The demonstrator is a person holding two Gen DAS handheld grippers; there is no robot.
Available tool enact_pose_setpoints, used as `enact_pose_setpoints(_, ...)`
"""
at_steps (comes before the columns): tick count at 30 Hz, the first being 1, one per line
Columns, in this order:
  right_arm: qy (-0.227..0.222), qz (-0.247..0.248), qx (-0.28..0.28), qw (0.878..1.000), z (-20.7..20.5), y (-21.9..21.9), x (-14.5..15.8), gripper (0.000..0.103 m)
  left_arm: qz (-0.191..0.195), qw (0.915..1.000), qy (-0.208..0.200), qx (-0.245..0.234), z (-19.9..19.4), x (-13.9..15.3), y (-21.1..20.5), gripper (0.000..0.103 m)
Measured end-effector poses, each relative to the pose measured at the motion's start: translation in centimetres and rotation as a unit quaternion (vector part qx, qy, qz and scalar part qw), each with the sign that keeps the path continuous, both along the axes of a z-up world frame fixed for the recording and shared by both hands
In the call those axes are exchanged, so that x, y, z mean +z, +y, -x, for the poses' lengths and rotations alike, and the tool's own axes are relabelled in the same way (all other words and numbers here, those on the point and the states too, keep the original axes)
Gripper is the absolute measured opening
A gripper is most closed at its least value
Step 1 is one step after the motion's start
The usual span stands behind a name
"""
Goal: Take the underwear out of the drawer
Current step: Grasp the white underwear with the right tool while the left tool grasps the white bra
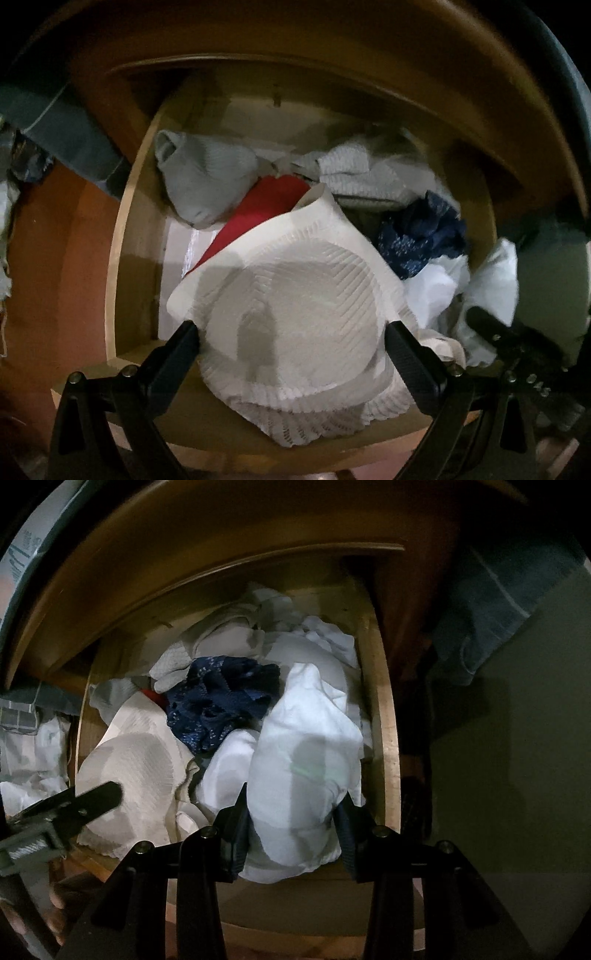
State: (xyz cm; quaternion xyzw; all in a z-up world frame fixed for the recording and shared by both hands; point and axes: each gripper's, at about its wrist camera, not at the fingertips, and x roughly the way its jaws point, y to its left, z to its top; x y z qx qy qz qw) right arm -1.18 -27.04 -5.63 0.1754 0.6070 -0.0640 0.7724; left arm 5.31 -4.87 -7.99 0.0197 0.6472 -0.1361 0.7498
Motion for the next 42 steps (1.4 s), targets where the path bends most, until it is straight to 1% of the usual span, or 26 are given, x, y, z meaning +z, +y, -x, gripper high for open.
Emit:
enact_pose_setpoints(2, 0.002, 0.0, 0.002, 1.0, 0.0, 0.0, -0.1, 0.038, -0.008, 1.0, 0.002, -0.003, -0.2, -0.4, -0.2, 0.102)
enact_pose_setpoints(4, 0.001, 0.0, 0.004, 1.0, 0.0, 0.1, 0.0, 0.038, -0.01, 0.9999, 0.011, -0.001, -0.4, -1.0, -0.1, 0.102)
enact_pose_setpoints(7, 0.0, -0.002, 0.005, 1.0, -0.1, 0.3, 0.0, 0.038, -0.008, 0.9999, 0.013, -0.003, -0.4, -1.2, 0.1, 0.101)
enact_pose_setpoints(8, 0.0, -0.002, 0.006, 1.0, -0.2, 0.3, 0.0, 0.038, -0.006, 0.9999, 0.012, -0.006, -0.5, -1.1, 0.1, 0.095)
enact_pose_setpoints(10, 0.0, -0.001, 0.007, 1.0, -0.2, 0.4, 0.0, 0.038, 0.0, 0.9998, 0.017, -0.01, -0.6, -1.3, 0.3, 0.087)
enact_pose_setpoints(12, 0.0, -0.001, 0.008, 1.0, -0.2, 0.4, 0.0, 0.038, 0.006, 0.9997, 0.022, -0.008, -0.5, -1.4, 0.3, 0.082)
enact_pose_setpoints(13, 0.0, 0.0, 0.008, 1.0, -0.2, 0.4, 0.0, 0.038, 0.01, 0.9996, 0.023, -0.008, -0.5, -1.3, 0.4, 0.077)
enact_pose_setpoints(14, 0.0, 0.001, 0.009, 1.0, -0.2, 0.4, 0.0, 0.038, 0.014, 0.9996, 0.022, -0.01, -0.4, -1.2, 0.5, 0.07)
enact_pose_setpoints(15, 0.0, 0.001, 0.008, 1.0, -0.2, 0.4, 0.0, 0.038, 0.019, 0.9996, 0.021, -0.01, -0.3, -1.0, 0.6, 0.067)
enact_pose_setpoints(16, -0.001, 0.001, 0.008, 1.0, -0.2, 0.4, 0.0, 0.038, 0.029, 0.9993, 0.019, -0.01, -0.3, -0.8, 0.8, 0.06)
enact_pose_setpoints(17, -0.001, 0.001, 0.008, 1.0, -0.2, 0.4, 0.0, 0.038, 0.035, 0.9992, 0.017, -0.008, -0.2, -0.6, 1.0, 0.056)
enact_pose_setpoints(18, -0.001, 0.001, 0.008, 1.0, -0.1, 0.4, 0.0, 0.038, 0.041, 0.999, 0.017, -0.006, -0.1, -0.5, 1.1, 0.054)
enact_pose_setpoints(20, -0.001, 0.001, 0.009, 1.0, -0.1, 0.4, -0.1, 0.038, 0.055, 0.9983, 0.017, 0.002, 0.1, -0.4, 1.6, 0.046)
enact_pose_setpoints(22, -0.002, 0.001, 0.009, 1.0, -0.1, 0.5, -0.1, 0.038, 0.067, 0.9976, 0.015, 0.002, 0.3, -0.1, 2.1, 0.042)
enact_pose_setpoints(26, -0.007, 0.001, 0.008, 1.0, 0.1, 0.4, -0.2, 0.038, 0.078, 0.997, -0.004, -0.003, 0.6, 0.9, 1.8, 0.036)
enact_pose_setpoints(29, -0.012, 0.008, 0.009, 1.0, 0.2, 0.5, -0.1, 0.038, 0.081, 0.9966, -0.011, -0.005, 0.8, 1.4, 1.8, 0.035)
enact_pose_setpoints(38, -0.037, 0.022, 0.009, 0.999, 0.6, 0.6, 0.7, 0.038, 0.07, 0.9959, -0.051, -0.024, 1.8, 3.1, 1.8, 0.034)
enact_pose_setpoints(42, -0.052, 0.024, 0.008, 0.998, 0.6, 0.6, 1.2, 0.038, 0.081, 0.9947, -0.061, -0.017, 2.0, 3.8, 2.7, 0.034)
